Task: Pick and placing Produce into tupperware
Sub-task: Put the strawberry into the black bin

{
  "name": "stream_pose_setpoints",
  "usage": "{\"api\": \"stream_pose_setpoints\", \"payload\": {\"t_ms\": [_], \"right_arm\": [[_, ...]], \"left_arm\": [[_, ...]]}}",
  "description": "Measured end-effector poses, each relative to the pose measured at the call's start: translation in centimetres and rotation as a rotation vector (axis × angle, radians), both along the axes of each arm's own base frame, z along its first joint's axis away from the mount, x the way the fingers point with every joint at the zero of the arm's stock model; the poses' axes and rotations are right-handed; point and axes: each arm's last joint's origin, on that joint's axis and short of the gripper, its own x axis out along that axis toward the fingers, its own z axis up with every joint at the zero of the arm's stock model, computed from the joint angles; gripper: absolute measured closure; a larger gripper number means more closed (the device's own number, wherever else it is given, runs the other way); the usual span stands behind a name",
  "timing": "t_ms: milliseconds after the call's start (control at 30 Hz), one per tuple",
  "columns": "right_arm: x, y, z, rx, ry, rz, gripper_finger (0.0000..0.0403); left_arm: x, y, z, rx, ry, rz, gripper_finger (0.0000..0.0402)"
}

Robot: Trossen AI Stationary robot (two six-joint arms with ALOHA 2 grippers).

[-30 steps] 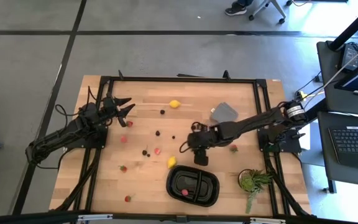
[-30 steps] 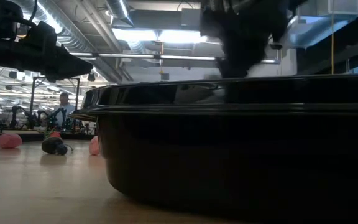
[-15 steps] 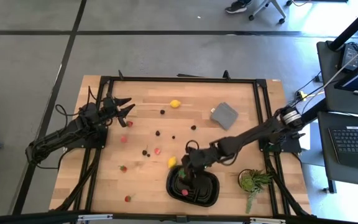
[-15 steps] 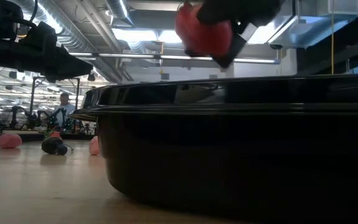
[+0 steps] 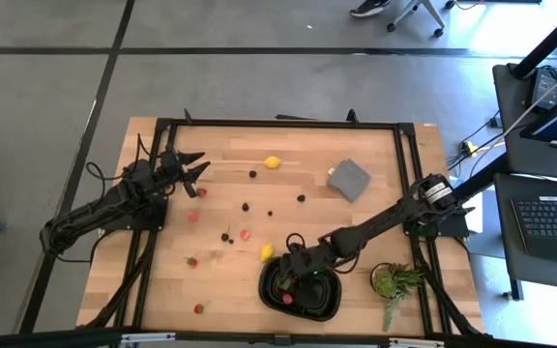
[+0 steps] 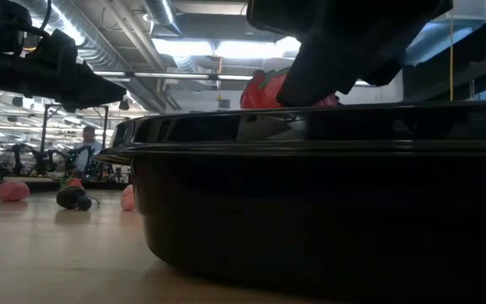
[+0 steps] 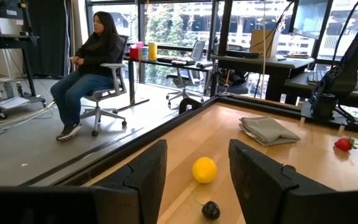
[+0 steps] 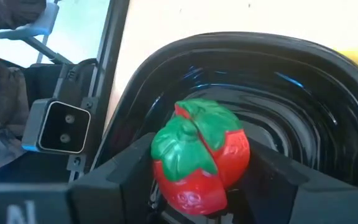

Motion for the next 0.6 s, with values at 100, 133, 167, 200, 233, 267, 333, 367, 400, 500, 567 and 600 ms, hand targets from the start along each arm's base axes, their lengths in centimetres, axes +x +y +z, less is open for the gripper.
{"api": "stream_pose_setpoints", "payload": {"t_ms": [100,133,167,200,233,267,333,367,400,500,567,600], "right_arm": [[0.0,-0.1,0.1,0.002,-0.001,-0.002,0.0188],[0.0,-0.1,0.2,0.006,0.000,-0.001,0.0187],[0.1,-0.2,0.2,0.014,0.005,0.006,0.0186],[0.1,-0.3,0.1,0.025,0.012,0.013,0.0183],[0.2,-0.5,0.1,0.038,0.019,0.021,0.0179],[0.2,-0.7,0.2,0.054,0.028,0.020,0.0174],[0.4,-1.1,0.1,0.081,0.048,0.013,0.0163],[0.4,-1.2,0.1,0.096,0.057,0.012,0.0156],[0.5,-1.4,0.1,0.110,0.066,0.008,0.0150],[0.6,-1.9,0.2,0.125,0.072,0.016,0.0129],[0.7,-2.1,0.2,0.104,0.056,0.038,0.0119],[0.7,-2.3,0.3,0.091,0.054,0.047,0.0116]], "left_arm": [[0.0,0.0,0.0,-0.002,-0.001,0.000,0.0237],[0.0,0.0,0.0,-0.002,-0.001,0.000,0.0237],[0.0,0.0,0.0,-0.002,-0.001,0.000,0.0237],[0.0,0.0,0.0,-0.002,-0.001,0.000,0.0237],[0.0,0.0,0.0,-0.002,-0.001,0.000,0.0237],[0.0,0.0,0.0,-0.002,-0.001,0.000,0.0237],[0.0,0.0,0.0,-0.002,-0.001,0.000,0.0237],[0.0,0.0,0.0,-0.002,-0.001,0.000,0.0237],[0.0,0.0,0.0,-0.002,-0.001,0.000,0.0237],[0.0,0.0,0.0,-0.002,-0.001,0.000,0.0237],[0.0,0.0,0.0,-0.002,-0.001,0.000,0.0237],[0.0,0.0,0.0,-0.002,-0.001,0.000,0.0237]]}}
